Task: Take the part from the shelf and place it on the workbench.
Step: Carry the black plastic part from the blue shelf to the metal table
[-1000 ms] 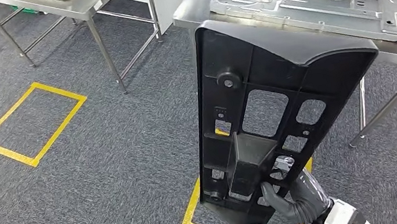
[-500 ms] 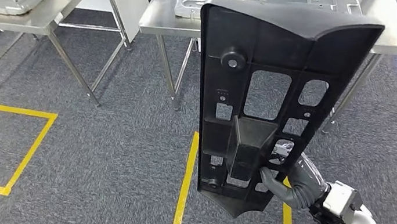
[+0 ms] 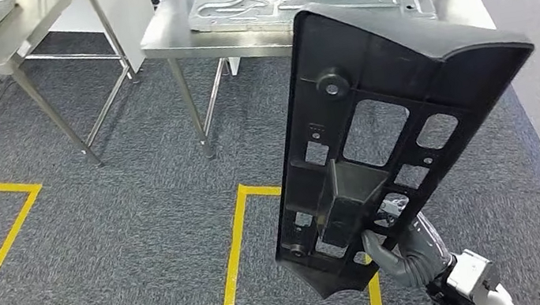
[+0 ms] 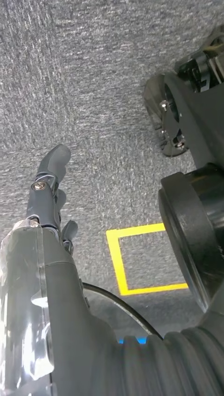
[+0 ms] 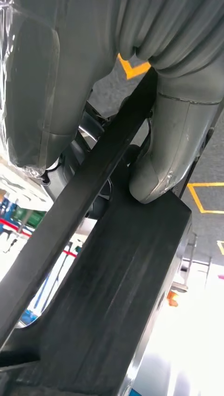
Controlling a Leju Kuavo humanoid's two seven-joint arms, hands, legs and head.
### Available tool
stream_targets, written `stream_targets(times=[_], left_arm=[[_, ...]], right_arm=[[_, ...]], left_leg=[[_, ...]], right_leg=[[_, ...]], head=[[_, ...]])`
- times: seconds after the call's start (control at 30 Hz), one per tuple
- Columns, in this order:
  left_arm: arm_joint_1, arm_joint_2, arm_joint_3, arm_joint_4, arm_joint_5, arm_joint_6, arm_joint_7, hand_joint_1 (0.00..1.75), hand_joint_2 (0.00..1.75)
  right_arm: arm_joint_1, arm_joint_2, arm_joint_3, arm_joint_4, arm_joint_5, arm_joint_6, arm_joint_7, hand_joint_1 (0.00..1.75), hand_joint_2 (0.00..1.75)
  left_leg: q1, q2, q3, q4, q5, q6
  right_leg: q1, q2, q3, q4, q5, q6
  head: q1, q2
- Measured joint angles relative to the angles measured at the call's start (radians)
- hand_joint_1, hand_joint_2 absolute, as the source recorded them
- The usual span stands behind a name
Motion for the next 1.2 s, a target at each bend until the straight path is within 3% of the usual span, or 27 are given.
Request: stream_targets(times=[0.07,0.17,0.2,0.23,0.27,0.33,0.4,0.5,0.57,0.6,0.67,0.7,0.73,0.77,0.83,0.9,0.97,1.07,1.13,1.2], left_arm=[[-0.001,0.001,0.000,0.000,-0.002,0.000,-0.002,0.00,1.75],[-0.005,0.002,0.000,0.000,-0.002,-0.002,-0.013,0.00,1.75],[-0.008,0.002,0.000,0.000,-0.001,-0.002,-0.017,0.00,1.75],[-0.010,0.002,0.000,0.000,-0.001,-0.003,-0.020,0.00,1.75],[-0.010,0.002,0.000,0.000,0.000,-0.004,-0.020,0.00,1.75],[-0.007,0.002,0.000,0.000,-0.001,-0.005,-0.019,0.00,1.75],[-0.004,0.002,0.000,0.000,0.001,-0.006,-0.017,0.00,1.75],[-0.003,0.002,0.001,0.000,0.006,-0.013,-0.021,0.00,1.75],[-0.003,0.002,0.001,0.000,0.007,-0.016,-0.023,0.00,1.75],[-0.003,0.001,0.001,0.000,0.008,-0.016,-0.024,0.00,1.75],[-0.001,0.001,0.001,0.000,0.010,-0.016,-0.027,0.00,1.75],[0.000,0.002,0.001,0.000,0.012,-0.016,-0.030,0.00,1.75],[0.001,0.002,0.002,0.000,0.014,-0.016,-0.032,0.00,1.75],[0.002,0.002,0.002,0.000,0.015,-0.016,-0.033,0.00,1.75],[0.003,0.002,0.002,0.000,0.017,-0.016,-0.035,0.00,1.75],[0.003,0.001,0.003,0.000,0.020,-0.016,-0.035,0.00,1.75],[0.004,0.001,0.004,0.000,0.023,-0.015,-0.035,0.00,1.75],[0.001,0.002,0.004,-0.001,0.024,-0.013,-0.035,0.00,1.75],[0.001,0.002,0.005,-0.001,0.026,-0.013,-0.035,0.00,1.75],[-0.003,0.003,0.008,-0.001,0.030,-0.013,-0.036,0.00,1.75]], right_arm=[[0.005,-0.001,-0.001,-0.002,-0.001,0.000,-0.002,1.75,1.75],[0.009,-0.002,-0.001,-0.004,-0.002,-0.004,-0.004,1.75,1.75],[0.011,-0.002,-0.002,-0.004,-0.001,-0.009,-0.005,1.75,1.75],[0.013,-0.002,-0.002,-0.004,0.001,-0.014,-0.007,1.75,1.75],[0.017,-0.002,-0.002,-0.005,0.005,-0.019,-0.009,1.75,1.75],[0.022,-0.002,-0.002,-0.009,0.013,-0.028,-0.012,1.75,1.75],[0.024,-0.002,-0.002,-0.014,0.020,-0.033,-0.013,1.75,1.75],[0.029,-0.002,-0.002,-0.020,0.030,-0.035,-0.014,1.75,1.75],[0.031,-0.001,-0.002,-0.025,0.033,-0.035,-0.015,1.75,1.75],[0.032,-0.001,-0.003,-0.027,0.034,-0.035,-0.015,1.75,1.75],[0.033,-0.001,-0.004,-0.028,0.035,-0.035,-0.015,1.75,1.75],[0.034,-0.001,-0.004,-0.029,0.035,-0.035,-0.015,1.75,1.75],[0.035,-0.001,-0.004,-0.029,0.036,-0.034,-0.015,1.75,1.75],[0.036,-0.001,-0.004,-0.029,0.037,-0.034,-0.015,1.75,1.75],[0.036,-0.001,-0.003,-0.029,0.040,-0.034,-0.015,1.75,1.75],[0.034,-0.001,-0.003,-0.031,0.044,-0.033,-0.015,1.75,1.75],[0.032,-0.001,-0.003,-0.034,0.046,-0.033,-0.016,1.75,1.75],[0.028,0.001,-0.002,-0.035,0.047,-0.032,-0.016,1.75,1.75],[0.022,0.003,-0.001,-0.036,0.048,-0.031,-0.017,1.75,1.75],[0.018,0.003,-0.001,-0.035,0.048,-0.030,-0.016,1.75,1.75]], left_leg=[[0.003,-0.025,-0.014,0.041,-0.031,-0.010],[0.008,-0.078,-0.105,0.235,-0.122,-0.018],[0.009,-0.082,-0.131,0.286,-0.134,-0.019],[0.009,-0.084,-0.141,0.302,-0.127,-0.019],[0.009,-0.084,-0.131,0.275,-0.100,-0.017],[0.008,-0.086,-0.075,0.144,-0.024,-0.010],[0.006,-0.091,-0.032,0.036,0.017,0.001],[0.005,-0.095,-0.031,0.011,0.021,0.018],[0.009,-0.093,-0.029,0.003,0.028,0.030],[0.011,-0.091,-0.028,0.000,0.030,0.034],[0.010,-0.088,-0.029,-0.001,0.027,0.039],[0.009,-0.087,-0.028,-0.001,0.025,0.040],[0.009,-0.086,-0.025,-0.001,0.021,0.040],[0.009,-0.085,-0.020,-0.001,0.018,0.039],[0.009,-0.085,-0.006,-0.001,0.009,0.034],[0.006,-0.084,0.004,-0.001,-0.001,0.025],[0.003,-0.082,0.008,-0.005,-0.010,0.015],[0.002,-0.081,0.017,0.011,-0.027,-0.001],[0.005,-0.084,-0.033,0.113,-0.065,-0.008],[0.007,-0.085,-0.126,0.257,-0.106,-0.013]], right_leg=[[-0.006,0.017,0.003,-0.005,0.002,-0.012],[-0.007,0.037,0.004,-0.006,0.002,-0.023],[-0.006,0.044,0.005,-0.006,0.001,-0.024],[-0.005,0.050,0.007,-0.006,0.001,-0.024],[-0.005,0.057,0.009,-0.006,0.000,-0.023],[-0.005,0.068,0.015,-0.005,-0.002,-0.020],[-0.003,0.076,0.013,-0.001,-0.003,-0.011],[-0.001,0.079,0.004,-0.001,0.002,0.007],[-0.002,0.071,-0.006,0.021,-0.014,0.018],[-0.003,0.065,-0.023,0.059,-0.037,0.023],[-0.007,0.057,-0.086,0.189,-0.098,0.032],[-0.009,0.056,-0.118,0.250,-0.116,0.036],[-0.010,0.055,-0.136,0.282,-0.117,0.038],[-0.010,0.054,-0.133,0.274,-0.097,0.038],[-0.010,0.047,-0.072,0.149,-0.026,0.034],[-0.005,0.038,-0.011,0.031,0.007,0.023],[0.002,0.037,0.005,0.003,-0.005,0.010],[-0.005,0.043,0.024,-0.010,-0.016,-0.009],[-0.008,0.043,0.044,-0.018,-0.026,-0.021],[-0.007,0.044,0.061,-0.018,-0.041,-0.025]], head=[[0.000,0.000],[0.000,0.000],[0.000,0.000],[0.000,0.000],[0.000,0.000],[0.000,0.000],[0.000,0.000],[0.000,0.000],[0.000,0.000],[0.000,0.000],[0.000,0.000],[0.000,0.000],[0.000,0.000],[0.000,0.000],[0.000,0.000],[0.000,0.000],[0.000,0.000],[0.000,0.000],[-0.001,0.000],[-0.001,0.000]])
